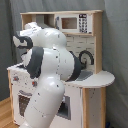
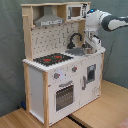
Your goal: Play with the kitchen
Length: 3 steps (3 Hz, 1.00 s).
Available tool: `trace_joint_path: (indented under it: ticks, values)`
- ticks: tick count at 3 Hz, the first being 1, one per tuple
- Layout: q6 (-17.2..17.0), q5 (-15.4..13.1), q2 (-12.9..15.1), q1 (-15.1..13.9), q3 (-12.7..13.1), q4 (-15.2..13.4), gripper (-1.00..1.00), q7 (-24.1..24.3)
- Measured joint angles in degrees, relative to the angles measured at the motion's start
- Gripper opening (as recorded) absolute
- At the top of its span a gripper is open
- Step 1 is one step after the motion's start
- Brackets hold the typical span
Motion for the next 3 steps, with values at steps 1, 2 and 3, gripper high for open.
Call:
trace_joint_path:
  ticks: [1, 2, 3]
  values:
    - [0.1, -1.1, 2.1, -5.1, -1.4, 0.0, -1.00, 0.0]
    - [5.4, -1.2, 1.2, -5.9, -4.4, -0.3, -1.00, -1.6]
    - [9.7, -1.2, -0.3, -5.3, -7.1, -0.3, -1.00, -4.3]
